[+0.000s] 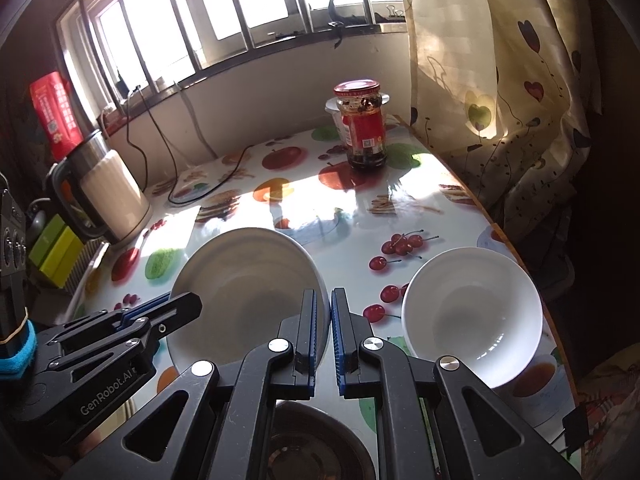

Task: Organize plates and bowls
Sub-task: 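Lift and carry the held white bowls with both grippers toward the plate stack, then lower the bowls onto the stack and open both grippers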

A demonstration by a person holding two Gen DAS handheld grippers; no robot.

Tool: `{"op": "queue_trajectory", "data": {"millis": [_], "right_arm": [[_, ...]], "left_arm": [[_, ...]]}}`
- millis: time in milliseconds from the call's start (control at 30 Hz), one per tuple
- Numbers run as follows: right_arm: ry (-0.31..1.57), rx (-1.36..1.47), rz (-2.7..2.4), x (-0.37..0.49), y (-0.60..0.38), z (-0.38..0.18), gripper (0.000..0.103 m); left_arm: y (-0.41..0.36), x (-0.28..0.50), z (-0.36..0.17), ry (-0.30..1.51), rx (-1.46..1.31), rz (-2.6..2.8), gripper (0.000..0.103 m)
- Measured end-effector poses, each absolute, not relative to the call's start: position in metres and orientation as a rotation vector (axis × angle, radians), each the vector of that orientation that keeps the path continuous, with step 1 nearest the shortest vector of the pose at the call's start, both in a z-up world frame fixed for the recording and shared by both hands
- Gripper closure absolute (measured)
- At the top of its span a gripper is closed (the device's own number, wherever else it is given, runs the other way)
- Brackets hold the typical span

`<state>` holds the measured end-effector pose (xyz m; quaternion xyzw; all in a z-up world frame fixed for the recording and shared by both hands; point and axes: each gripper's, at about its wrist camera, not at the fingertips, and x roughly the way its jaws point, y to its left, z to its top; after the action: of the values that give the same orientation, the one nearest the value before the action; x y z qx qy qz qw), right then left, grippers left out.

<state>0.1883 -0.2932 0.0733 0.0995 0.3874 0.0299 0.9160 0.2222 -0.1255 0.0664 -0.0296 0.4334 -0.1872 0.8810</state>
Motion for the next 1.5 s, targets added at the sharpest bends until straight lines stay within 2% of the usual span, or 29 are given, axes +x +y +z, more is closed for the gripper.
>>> {"op": "queue_trajectory", "data": {"millis": [567,1500], "right_arm": [[0.768,0.241,0.014,0.126,-0.292,0.083,0.094],[0.852,0.306,-0.021,0.08,-0.293,0.043,0.094]], "left_arm": [[-0.128,0.175,0.072,0.903,-0.043,-0.456,0.091],[-0.132,0.141,0.04,1.001,0.001,-0.474,0.091]]}}
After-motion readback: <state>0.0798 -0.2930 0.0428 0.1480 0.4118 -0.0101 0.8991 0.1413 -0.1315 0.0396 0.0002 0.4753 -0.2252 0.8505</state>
